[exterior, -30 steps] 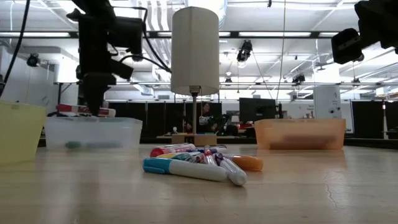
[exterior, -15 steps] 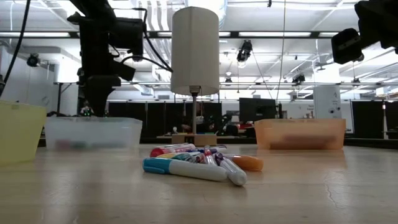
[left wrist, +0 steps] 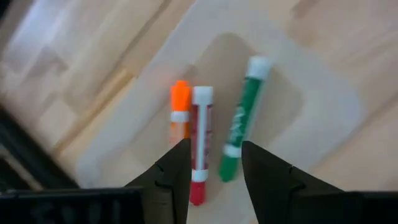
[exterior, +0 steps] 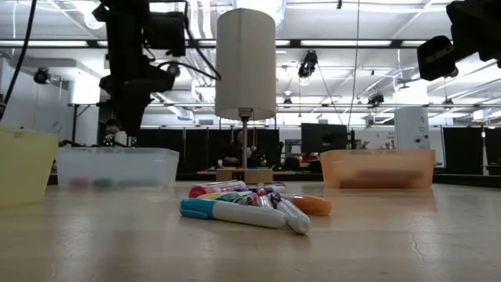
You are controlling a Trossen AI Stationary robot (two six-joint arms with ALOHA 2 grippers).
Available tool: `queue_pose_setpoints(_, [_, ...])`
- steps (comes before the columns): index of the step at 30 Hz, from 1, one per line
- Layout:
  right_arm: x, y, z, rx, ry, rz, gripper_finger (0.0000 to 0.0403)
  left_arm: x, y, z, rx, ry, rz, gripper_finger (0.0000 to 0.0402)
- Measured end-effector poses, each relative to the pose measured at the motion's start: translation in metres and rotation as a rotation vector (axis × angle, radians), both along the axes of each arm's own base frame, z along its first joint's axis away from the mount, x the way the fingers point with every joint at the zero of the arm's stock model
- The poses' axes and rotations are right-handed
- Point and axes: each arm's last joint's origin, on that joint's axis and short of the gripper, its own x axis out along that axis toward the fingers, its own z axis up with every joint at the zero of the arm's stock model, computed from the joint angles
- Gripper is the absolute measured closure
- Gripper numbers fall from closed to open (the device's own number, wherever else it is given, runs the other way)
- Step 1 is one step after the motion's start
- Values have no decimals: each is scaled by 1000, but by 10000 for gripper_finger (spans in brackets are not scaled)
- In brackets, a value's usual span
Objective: Pick & Place Markers
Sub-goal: Put the dark green marker pen into the white bin
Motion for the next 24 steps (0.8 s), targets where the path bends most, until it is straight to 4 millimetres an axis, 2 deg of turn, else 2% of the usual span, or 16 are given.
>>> queue_pose_setpoints(10, [0,0,0,0,0,0,394,22,-13,39,-78,-230,16,266])
queue_pose_setpoints(17, [0,0,0,0,0,0,394,36,-35,66,-144,-376,-27,266])
queue_pose_setpoints(24, [0,0,0,0,0,0,394,45,-63,81,-185,-490,-77,266])
